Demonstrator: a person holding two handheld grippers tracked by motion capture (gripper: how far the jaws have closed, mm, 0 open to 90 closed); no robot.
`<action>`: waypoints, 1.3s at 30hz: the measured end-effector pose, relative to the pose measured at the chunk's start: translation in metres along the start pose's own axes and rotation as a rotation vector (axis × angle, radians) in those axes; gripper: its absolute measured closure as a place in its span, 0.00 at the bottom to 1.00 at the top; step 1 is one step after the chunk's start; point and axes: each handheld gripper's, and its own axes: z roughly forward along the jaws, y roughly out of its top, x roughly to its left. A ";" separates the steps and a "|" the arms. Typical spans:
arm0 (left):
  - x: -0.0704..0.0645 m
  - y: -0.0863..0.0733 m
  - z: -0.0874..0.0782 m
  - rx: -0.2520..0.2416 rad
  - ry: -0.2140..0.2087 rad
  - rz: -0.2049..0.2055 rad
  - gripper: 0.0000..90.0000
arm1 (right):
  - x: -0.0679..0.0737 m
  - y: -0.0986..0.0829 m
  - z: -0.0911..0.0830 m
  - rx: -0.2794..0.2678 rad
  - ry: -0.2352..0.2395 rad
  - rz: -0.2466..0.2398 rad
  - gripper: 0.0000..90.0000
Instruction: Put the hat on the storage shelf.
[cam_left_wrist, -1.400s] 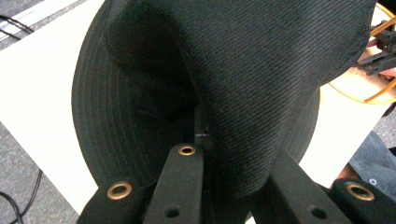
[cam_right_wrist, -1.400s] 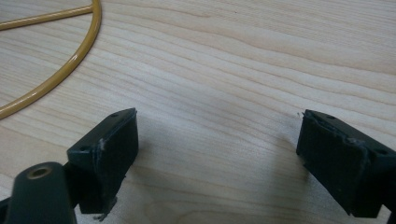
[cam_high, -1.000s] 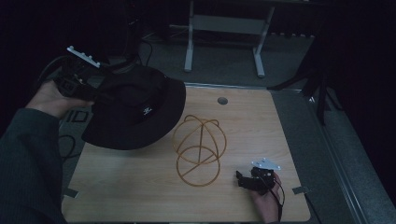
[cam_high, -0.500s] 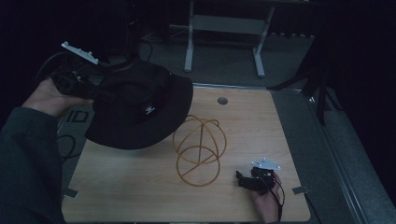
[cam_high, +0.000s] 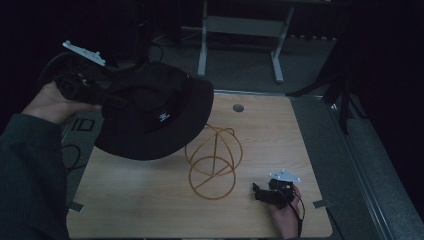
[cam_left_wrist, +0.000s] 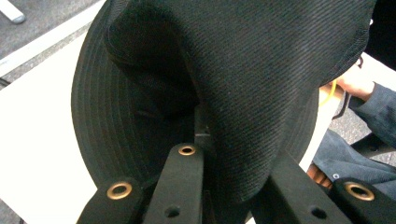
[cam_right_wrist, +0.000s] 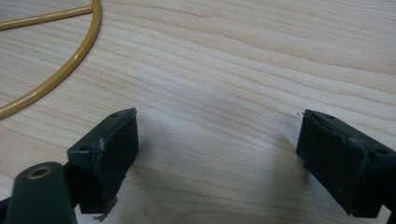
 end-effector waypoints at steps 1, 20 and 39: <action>-0.002 0.001 0.000 -0.002 -0.004 0.002 0.96 | 0.000 0.000 0.000 0.000 0.000 0.000 0.14; -0.030 0.023 0.009 0.018 -0.057 0.099 0.96 | 0.000 0.000 0.000 0.000 0.000 -0.001 0.14; -0.055 0.044 0.036 0.099 -0.077 0.168 0.96 | 0.000 0.000 0.000 0.000 0.001 -0.002 0.14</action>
